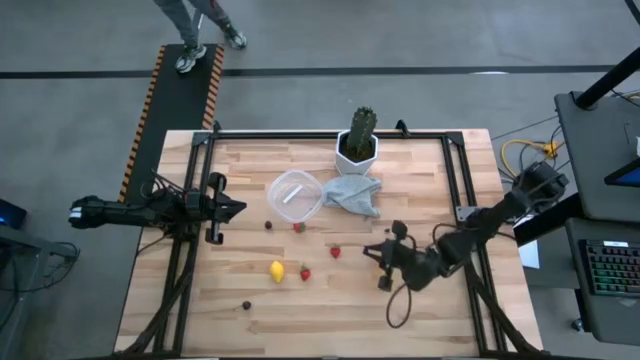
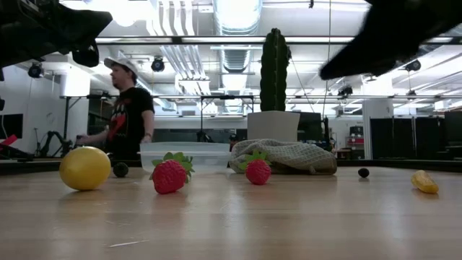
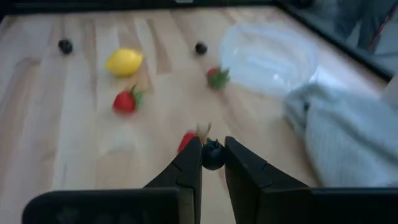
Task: Pick and placing Produce into tupperware
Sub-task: Put the bottom blueberry into the transparent bin
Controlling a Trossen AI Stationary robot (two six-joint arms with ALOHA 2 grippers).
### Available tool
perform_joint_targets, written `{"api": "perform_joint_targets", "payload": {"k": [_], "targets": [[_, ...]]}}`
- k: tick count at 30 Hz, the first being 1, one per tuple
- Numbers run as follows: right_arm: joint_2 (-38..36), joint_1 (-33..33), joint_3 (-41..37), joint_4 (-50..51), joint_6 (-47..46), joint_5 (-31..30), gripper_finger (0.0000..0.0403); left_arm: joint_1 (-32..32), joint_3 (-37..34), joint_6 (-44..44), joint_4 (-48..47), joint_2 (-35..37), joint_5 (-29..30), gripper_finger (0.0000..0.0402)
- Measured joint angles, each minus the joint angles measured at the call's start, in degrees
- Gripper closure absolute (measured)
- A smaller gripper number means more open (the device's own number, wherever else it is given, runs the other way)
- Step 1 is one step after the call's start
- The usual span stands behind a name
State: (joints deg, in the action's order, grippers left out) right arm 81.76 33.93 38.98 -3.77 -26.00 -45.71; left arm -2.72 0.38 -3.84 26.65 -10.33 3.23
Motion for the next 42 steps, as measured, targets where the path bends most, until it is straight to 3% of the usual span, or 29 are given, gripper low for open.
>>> {"api": "perform_joint_targets", "payload": {"k": [8, 22, 34, 42], "targets": [[0.15, -8.57, 0.00, -11.80, 13.62, 5.71, 0.0359, -0.01, 0.00, 0.00, 0.35, -0.02, 0.00, 0.0402], [0.15, -21.26, 0.12, -25.96, 24.94, 20.29, 0.0359, 0.01, 0.02, 0.00, 0.46, 0.00, 0.00, 0.0402], [0.47, -27.88, 10.64, -18.70, 32.38, 26.31, 0.0360, 0.02, 0.02, -0.01, 0.57, -0.02, 0.02, 0.0402], [13.14, -31.42, 23.56, -8.30, 34.28, 30.84, 0.0360, 0.00, 0.02, -0.02, 1.42, -0.15, 0.02, 0.0402]]}}
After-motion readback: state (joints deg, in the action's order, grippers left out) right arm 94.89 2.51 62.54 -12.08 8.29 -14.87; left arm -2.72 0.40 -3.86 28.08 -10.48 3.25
